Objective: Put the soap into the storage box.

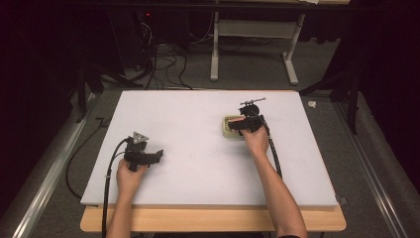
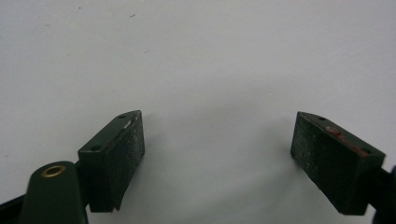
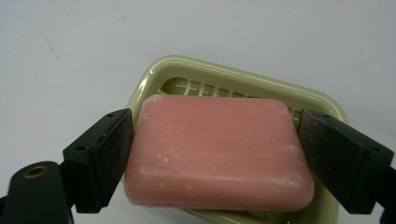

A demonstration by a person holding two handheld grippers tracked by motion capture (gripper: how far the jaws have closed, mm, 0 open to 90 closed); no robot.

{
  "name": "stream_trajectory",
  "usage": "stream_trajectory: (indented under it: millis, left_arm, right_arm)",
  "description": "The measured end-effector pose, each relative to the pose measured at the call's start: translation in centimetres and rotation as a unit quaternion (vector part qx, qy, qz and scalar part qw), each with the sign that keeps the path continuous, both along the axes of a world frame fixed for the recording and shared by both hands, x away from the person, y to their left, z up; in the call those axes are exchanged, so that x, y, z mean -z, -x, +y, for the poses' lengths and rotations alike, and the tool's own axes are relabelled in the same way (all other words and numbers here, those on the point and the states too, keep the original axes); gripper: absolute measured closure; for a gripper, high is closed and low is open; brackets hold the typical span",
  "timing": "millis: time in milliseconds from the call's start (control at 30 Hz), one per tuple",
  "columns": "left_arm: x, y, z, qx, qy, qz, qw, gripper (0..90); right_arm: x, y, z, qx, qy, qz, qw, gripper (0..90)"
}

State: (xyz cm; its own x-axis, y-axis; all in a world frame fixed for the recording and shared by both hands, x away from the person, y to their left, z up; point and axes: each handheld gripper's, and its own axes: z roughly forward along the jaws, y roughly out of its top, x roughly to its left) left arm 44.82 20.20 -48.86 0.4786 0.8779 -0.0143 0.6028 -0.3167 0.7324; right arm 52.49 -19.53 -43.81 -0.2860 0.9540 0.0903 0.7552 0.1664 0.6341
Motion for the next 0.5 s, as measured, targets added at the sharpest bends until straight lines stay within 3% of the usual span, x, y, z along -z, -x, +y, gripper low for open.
stream_trajectory:
  millis: [500]
  left_arm:
    - [0.0, 0.0, 0.0, 0.000, 0.000, 0.000, 1.0000, 17.9]
  right_arm:
    - [-1.7, 1.2, -0.8, -0.014, -0.004, -0.035, 0.9993, 14.2]
